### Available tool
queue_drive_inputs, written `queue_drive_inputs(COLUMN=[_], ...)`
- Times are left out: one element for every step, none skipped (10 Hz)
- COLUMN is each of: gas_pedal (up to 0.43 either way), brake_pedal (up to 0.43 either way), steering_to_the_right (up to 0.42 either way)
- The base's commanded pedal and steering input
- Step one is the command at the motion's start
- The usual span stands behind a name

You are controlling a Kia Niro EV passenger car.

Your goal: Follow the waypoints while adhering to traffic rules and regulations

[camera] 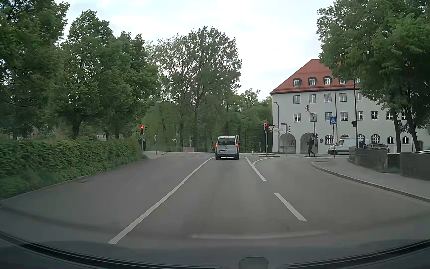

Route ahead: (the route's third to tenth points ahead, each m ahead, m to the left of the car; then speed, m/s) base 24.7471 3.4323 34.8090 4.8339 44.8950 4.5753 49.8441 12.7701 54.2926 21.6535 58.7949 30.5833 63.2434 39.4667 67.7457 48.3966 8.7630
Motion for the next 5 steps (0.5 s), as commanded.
queue_drive_inputs(gas_pedal=[0.0,0.0,0.0,0.0,0.0], brake_pedal=[0.22,0.22,0.22,0.22,0.22], steering_to_the_right=[0.001,0.001,0.001,0.001,0.001])
